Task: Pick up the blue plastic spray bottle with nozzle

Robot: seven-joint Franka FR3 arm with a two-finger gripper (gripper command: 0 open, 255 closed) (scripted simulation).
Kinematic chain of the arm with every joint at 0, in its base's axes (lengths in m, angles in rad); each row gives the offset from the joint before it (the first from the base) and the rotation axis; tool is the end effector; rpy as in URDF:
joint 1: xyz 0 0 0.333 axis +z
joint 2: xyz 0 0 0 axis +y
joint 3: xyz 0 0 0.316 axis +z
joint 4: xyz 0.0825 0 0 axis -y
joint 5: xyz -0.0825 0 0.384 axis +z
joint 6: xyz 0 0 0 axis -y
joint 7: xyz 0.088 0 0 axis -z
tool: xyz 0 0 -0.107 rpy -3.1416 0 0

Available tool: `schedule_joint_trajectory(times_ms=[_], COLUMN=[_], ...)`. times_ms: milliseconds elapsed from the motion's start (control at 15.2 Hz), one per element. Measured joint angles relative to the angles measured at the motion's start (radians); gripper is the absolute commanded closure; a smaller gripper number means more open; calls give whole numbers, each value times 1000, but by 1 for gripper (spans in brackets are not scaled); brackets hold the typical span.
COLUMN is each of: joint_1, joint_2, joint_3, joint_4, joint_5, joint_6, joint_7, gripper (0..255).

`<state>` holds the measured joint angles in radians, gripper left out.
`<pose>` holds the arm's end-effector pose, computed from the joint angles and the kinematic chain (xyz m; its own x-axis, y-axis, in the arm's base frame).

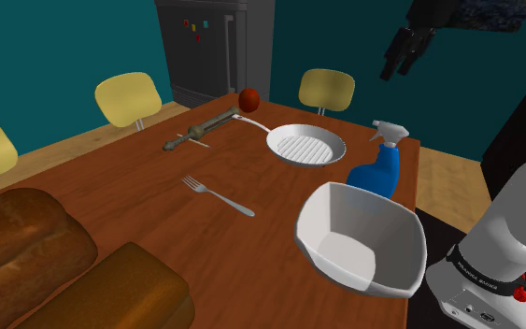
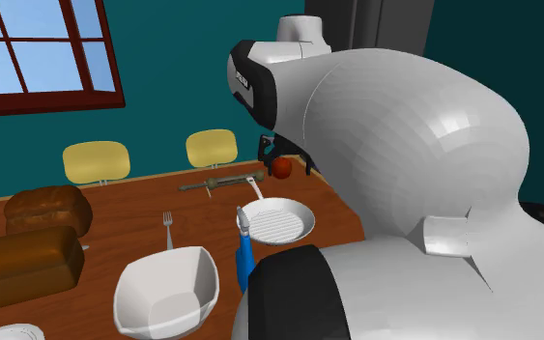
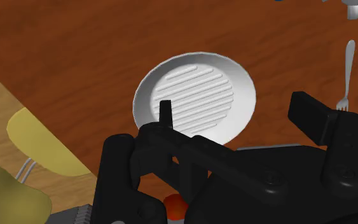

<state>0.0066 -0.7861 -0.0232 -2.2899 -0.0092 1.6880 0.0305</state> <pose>0.3184 -0.0089 0.6335 0.9823 -0.0420 0.1827 -0.0404 -0.9991 -0.0128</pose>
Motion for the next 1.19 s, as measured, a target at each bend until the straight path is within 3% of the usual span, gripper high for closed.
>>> schedule_joint_trajectory(times_ms=[198,858,1188], joint_1=[12,127,141], joint_2=[-15,-91,-111], joint_3=[18,157,174], joint_4=[-21,-123,-196], joint_5=[9,115,131], joint_6=[-14,-141,-102], joint_7=[6,58,61], gripper=[0,0,0])
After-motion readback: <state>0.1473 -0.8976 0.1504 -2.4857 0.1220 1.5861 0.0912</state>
